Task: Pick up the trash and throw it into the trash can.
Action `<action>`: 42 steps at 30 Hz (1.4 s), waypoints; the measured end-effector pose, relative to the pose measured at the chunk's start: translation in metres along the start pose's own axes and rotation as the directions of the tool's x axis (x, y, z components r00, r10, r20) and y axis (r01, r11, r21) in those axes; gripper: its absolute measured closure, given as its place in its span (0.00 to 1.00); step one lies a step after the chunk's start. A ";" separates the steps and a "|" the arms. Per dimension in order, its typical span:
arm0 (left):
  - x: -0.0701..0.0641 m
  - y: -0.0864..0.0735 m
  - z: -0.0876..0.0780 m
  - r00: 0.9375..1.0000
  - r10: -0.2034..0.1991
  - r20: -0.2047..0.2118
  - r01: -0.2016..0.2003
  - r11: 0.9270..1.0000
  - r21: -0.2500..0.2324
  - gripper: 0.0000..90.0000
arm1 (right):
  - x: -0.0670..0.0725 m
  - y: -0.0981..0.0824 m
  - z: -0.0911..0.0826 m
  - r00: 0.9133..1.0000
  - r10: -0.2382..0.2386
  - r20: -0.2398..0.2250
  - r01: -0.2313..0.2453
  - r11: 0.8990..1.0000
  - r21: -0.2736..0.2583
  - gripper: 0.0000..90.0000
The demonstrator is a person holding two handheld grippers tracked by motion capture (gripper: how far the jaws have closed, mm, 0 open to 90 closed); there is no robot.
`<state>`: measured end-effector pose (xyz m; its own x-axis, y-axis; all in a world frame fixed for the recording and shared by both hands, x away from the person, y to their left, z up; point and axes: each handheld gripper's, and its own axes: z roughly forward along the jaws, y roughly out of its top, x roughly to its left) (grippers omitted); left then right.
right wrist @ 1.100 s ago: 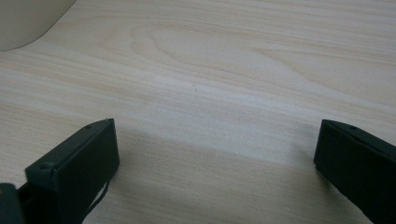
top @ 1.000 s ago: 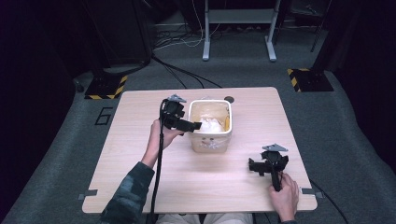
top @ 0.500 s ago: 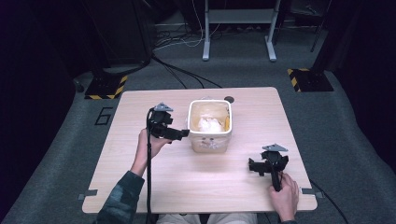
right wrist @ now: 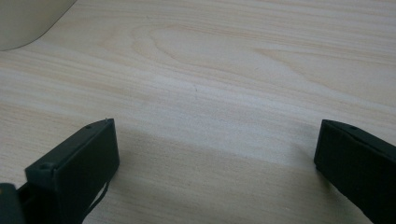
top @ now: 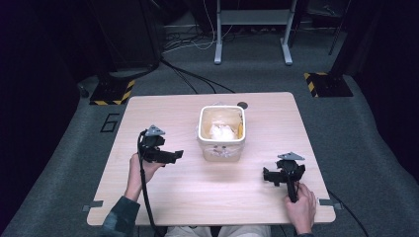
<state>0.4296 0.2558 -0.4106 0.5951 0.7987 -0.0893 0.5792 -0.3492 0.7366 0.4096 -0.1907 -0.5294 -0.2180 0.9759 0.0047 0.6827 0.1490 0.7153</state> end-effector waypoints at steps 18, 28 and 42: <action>0.023 -0.067 -0.002 0.994 -0.095 -0.055 0.096 0.995 0.013 0.09 | 0.000 0.000 0.000 1.000 0.000 0.000 0.000 1.000 0.000 0.00; 0.037 -0.098 0.004 0.986 -0.151 -0.072 0.154 0.988 0.032 0.09 | 0.000 0.000 0.000 1.000 0.000 0.000 0.000 1.000 0.000 0.00; 0.052 -0.138 0.006 0.971 -0.197 -0.133 0.202 0.979 0.030 0.09 | 0.000 0.000 0.000 1.000 0.000 0.000 0.000 1.000 0.000 0.00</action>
<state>0.3845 0.3423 -0.5208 0.3900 0.9097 -0.1424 0.7039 -0.1948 0.6831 0.4096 -0.1906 -0.5294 -0.2180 0.9759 0.0046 0.6828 0.1492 0.7152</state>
